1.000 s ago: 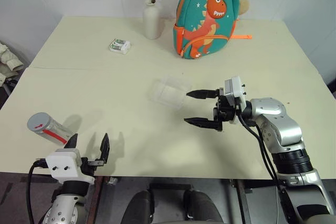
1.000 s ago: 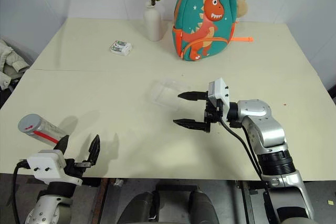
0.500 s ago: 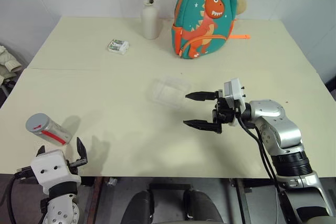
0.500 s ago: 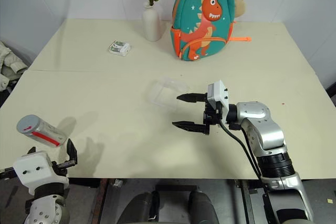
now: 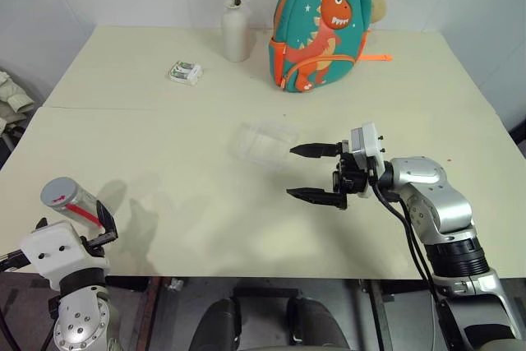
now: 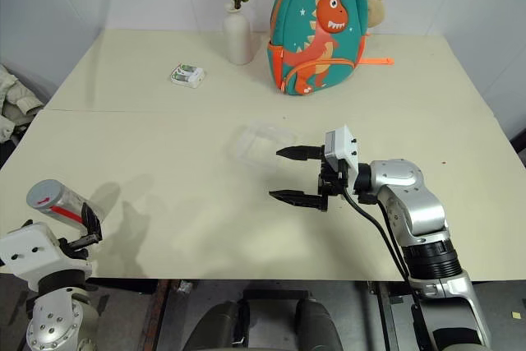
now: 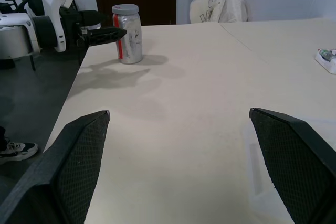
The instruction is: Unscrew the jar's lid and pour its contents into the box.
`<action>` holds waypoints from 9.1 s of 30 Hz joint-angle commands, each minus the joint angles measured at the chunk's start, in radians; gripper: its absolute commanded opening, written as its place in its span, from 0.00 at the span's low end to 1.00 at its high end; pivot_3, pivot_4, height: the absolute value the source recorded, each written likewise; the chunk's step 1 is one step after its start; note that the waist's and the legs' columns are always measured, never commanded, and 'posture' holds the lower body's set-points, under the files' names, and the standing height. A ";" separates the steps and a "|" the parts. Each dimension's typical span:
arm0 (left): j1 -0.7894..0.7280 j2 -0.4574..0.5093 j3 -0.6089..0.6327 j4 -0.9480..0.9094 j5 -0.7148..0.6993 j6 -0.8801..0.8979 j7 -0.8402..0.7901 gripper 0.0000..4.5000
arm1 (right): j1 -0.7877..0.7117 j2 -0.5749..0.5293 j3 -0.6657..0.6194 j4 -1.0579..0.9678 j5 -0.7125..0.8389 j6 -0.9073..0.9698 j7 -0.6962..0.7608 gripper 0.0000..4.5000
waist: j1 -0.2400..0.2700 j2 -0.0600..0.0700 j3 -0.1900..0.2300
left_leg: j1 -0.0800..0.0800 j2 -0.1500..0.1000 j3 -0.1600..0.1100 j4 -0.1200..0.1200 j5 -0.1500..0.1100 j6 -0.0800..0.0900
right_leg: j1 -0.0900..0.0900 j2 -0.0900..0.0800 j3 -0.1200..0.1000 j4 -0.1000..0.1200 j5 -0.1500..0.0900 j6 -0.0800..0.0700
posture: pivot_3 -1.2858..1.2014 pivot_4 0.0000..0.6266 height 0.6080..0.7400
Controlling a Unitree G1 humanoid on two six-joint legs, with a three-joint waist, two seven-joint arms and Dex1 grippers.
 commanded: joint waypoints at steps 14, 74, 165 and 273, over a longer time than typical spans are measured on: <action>-0.160 0.133 0.090 0.196 -0.043 -0.056 -0.022 0.99 | -0.048 -0.004 0.017 -0.155 0.097 0.079 0.073 1.00 | -0.001 -0.001 0.000 | 0.000 0.000 -0.001 0.000 -0.002 -0.004 | 0.000 0.000 0.000 0.000 0.000 0.000 | 0.52 0.24 1.00; -0.947 0.499 -0.536 0.641 -0.356 0.063 -1.178 0.46 | -0.101 0.163 0.055 -0.410 0.050 0.482 -0.726 1.00 | -0.005 -0.001 0.000 | -0.003 0.001 0.001 -0.001 0.001 -0.001 | -0.006 -0.001 -0.004 0.005 0.000 0.000 | 0.52 0.24 1.00; -0.927 0.447 -0.508 0.653 -0.406 0.076 -1.324 0.46 | -0.259 0.043 0.023 -0.173 0.091 0.322 -0.107 0.99 | -0.005 -0.001 0.000 | -0.004 0.001 0.000 0.003 0.001 -0.001 | -0.006 -0.001 -0.005 0.006 0.000 0.000 | 0.52 0.24 1.00; -0.972 0.424 -0.534 0.690 -0.408 0.051 -1.337 0.46 | -0.297 0.053 0.081 -0.158 0.057 0.364 -0.253 0.99 | -0.003 0.000 0.000 | -0.014 0.000 -0.004 0.011 0.001 -0.001 | -0.011 -0.001 -0.008 0.009 0.001 0.001 | 0.52 0.24 1.00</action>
